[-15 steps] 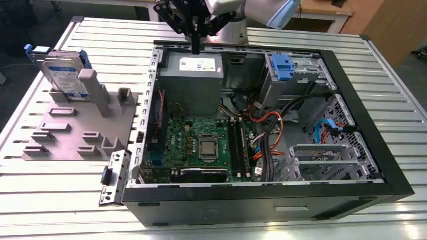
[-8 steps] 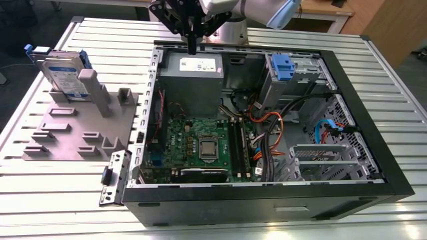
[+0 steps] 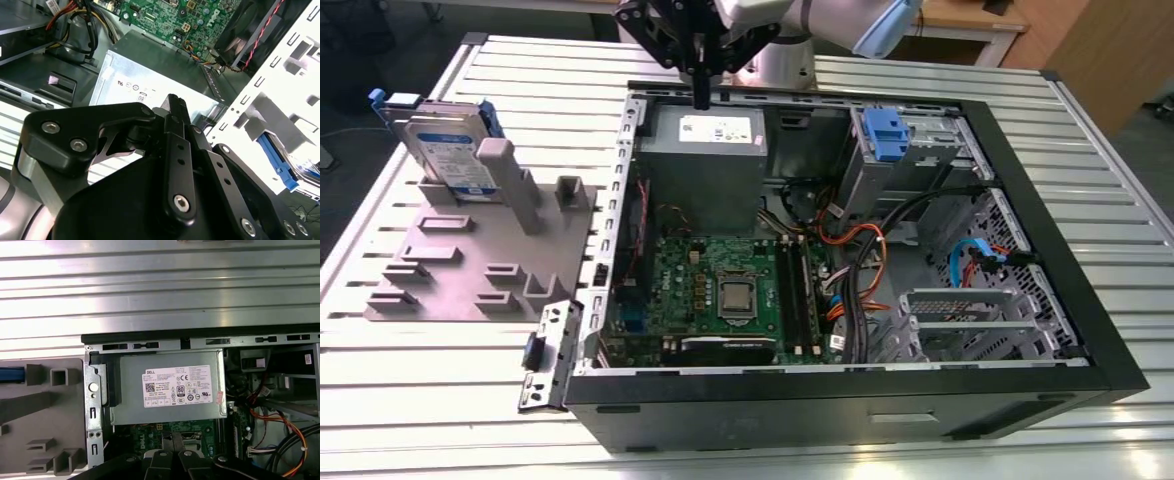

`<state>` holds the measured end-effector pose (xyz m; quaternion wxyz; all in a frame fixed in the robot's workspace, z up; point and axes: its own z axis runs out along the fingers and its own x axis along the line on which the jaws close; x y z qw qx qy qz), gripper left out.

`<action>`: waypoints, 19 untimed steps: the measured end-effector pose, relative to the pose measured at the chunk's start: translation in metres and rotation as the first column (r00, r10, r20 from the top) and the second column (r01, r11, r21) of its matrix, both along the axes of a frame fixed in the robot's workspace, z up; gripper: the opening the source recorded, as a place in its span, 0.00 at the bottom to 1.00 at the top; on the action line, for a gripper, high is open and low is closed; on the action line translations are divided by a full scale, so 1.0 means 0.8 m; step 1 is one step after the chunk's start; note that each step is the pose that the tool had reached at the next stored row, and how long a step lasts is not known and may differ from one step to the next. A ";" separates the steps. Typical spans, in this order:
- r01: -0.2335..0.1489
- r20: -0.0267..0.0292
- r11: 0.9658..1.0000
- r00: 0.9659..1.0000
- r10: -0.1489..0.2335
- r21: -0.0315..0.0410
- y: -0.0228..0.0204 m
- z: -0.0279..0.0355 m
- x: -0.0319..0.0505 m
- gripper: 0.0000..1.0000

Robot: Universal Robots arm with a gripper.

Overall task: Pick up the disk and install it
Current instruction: 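Reach for the disk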

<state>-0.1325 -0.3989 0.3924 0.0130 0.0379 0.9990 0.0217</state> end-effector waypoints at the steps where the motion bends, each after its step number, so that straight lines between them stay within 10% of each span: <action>1: 0.000 0.000 1.000 1.000 0.000 0.000 0.0000 -0.0001 0.000 0.11; 19: 0.000 0.000 1.000 1.000 0.000 0.000 0.0000 -0.0023 -0.007 0.11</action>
